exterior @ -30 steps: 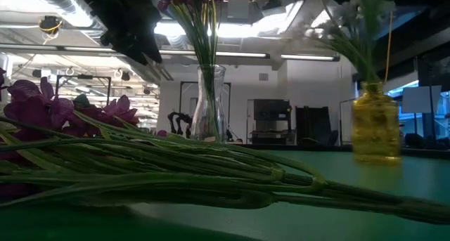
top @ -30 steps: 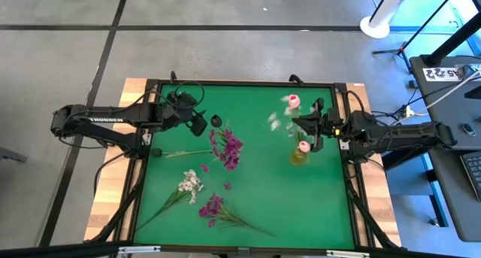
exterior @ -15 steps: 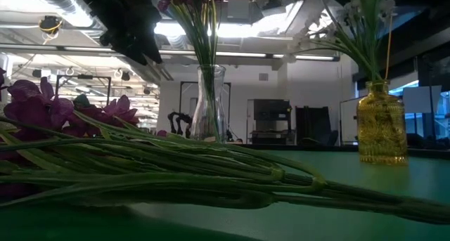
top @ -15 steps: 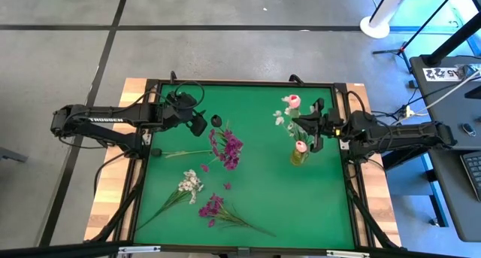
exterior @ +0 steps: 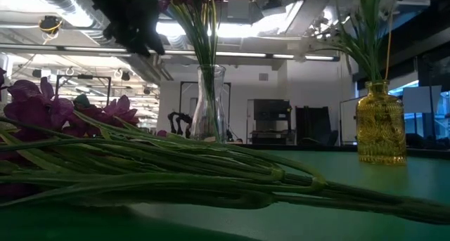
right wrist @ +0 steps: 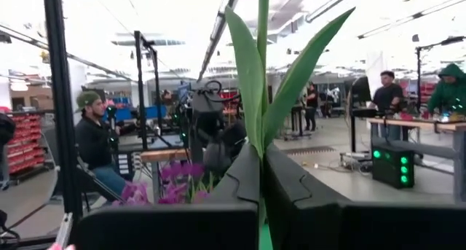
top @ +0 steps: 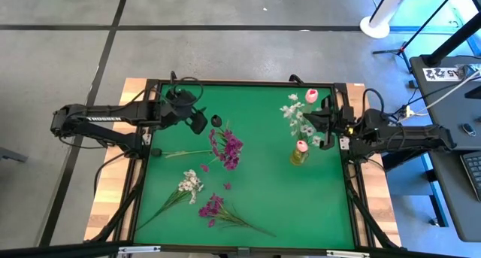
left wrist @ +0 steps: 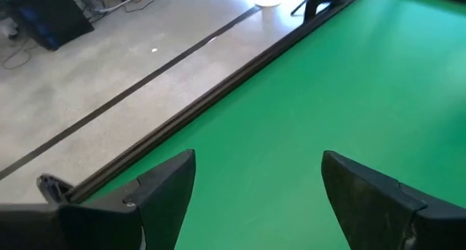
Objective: Sort flowers into vase by color
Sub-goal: Put the pink tulip into the yellow vase
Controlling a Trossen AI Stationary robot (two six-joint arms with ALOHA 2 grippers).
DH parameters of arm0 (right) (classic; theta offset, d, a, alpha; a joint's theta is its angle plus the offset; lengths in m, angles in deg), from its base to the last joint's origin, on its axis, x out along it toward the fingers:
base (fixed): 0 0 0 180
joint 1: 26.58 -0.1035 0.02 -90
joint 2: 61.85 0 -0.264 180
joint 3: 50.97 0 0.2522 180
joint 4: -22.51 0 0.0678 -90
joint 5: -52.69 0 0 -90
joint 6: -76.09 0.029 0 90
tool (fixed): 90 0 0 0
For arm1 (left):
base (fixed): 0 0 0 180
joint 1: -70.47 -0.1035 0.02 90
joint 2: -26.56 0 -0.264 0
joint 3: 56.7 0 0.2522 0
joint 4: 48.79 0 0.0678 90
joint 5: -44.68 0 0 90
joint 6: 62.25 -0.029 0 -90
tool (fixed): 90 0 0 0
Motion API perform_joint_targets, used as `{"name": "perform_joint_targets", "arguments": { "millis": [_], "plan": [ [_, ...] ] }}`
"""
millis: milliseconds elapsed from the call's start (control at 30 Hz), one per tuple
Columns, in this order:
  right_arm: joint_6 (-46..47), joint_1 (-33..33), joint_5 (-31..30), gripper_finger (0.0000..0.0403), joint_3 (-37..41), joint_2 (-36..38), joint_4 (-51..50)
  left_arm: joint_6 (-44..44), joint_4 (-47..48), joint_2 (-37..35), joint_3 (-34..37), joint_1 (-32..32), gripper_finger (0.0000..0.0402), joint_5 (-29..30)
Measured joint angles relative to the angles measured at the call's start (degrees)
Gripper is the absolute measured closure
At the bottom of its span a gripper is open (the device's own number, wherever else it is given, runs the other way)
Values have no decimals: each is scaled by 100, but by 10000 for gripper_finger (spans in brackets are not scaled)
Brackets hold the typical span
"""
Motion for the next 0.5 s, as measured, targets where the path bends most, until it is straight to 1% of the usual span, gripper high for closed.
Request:
{"name": "perform_joint_targets", "arguments": {
  "millis": [133, 300, 433, 500],
  "plan": [
    [-2, 0, 121, 403, 0, 180, 4, -134, -1, 0, -228, -1, 109, 0],
    [-39, 1, 173, 403, -155, 674, -94, -265, 2, 0, -455, -2, 109, 2],
    [-156, 2, 200, 403, -506, 1127, -845, -271, 9, -2, -494, -2, 109, 3],
    [-241, 0, 30, 403, -646, 1328, -1356, -271, 33, -2, -494, 0, 109, 2]
  ]
}}
